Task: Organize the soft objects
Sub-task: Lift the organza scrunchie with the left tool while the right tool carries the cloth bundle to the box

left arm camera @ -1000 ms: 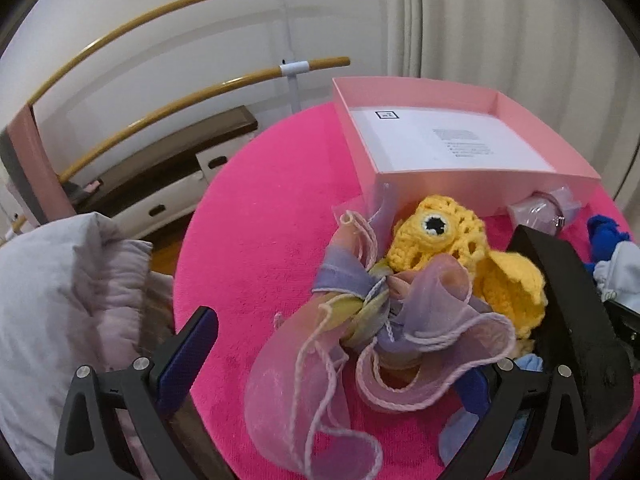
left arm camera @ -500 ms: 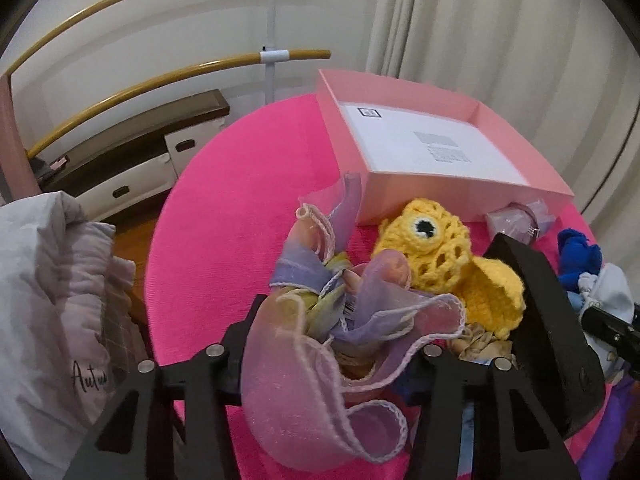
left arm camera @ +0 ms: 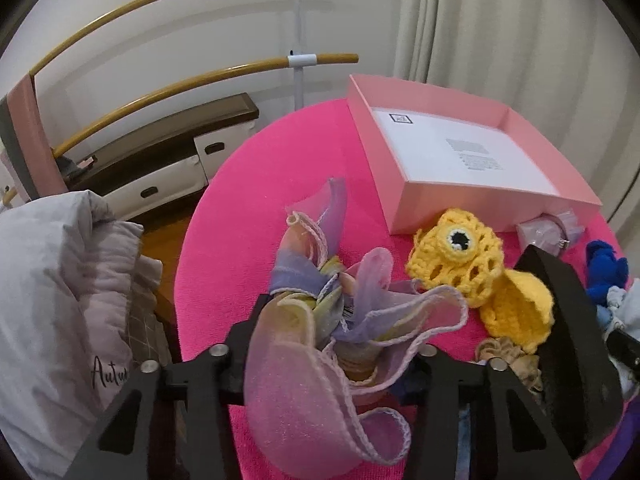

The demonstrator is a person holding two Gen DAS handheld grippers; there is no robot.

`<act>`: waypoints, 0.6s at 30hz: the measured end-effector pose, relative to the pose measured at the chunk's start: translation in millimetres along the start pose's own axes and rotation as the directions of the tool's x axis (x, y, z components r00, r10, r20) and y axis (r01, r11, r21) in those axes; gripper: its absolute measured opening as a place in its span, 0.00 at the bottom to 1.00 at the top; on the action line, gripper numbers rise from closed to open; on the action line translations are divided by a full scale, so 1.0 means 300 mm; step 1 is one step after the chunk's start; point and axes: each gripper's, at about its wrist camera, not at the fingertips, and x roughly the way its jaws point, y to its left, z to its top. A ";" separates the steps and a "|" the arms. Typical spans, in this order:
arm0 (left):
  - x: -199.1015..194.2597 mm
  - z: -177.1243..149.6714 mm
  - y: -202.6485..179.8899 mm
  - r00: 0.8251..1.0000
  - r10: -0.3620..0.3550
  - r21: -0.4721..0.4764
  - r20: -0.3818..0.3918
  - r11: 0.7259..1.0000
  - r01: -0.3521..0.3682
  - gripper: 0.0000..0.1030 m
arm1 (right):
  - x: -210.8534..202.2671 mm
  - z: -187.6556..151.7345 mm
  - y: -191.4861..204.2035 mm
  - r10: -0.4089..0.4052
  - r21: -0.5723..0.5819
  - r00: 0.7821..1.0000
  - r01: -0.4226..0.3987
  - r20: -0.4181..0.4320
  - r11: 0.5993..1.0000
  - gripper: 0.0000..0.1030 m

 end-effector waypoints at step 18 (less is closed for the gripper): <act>-0.350 0.025 -0.063 0.989 0.042 0.018 0.141 0.999 -0.045 0.41 | -0.169 0.065 0.009 0.087 -0.009 0.990 -0.087 0.110 0.996 0.50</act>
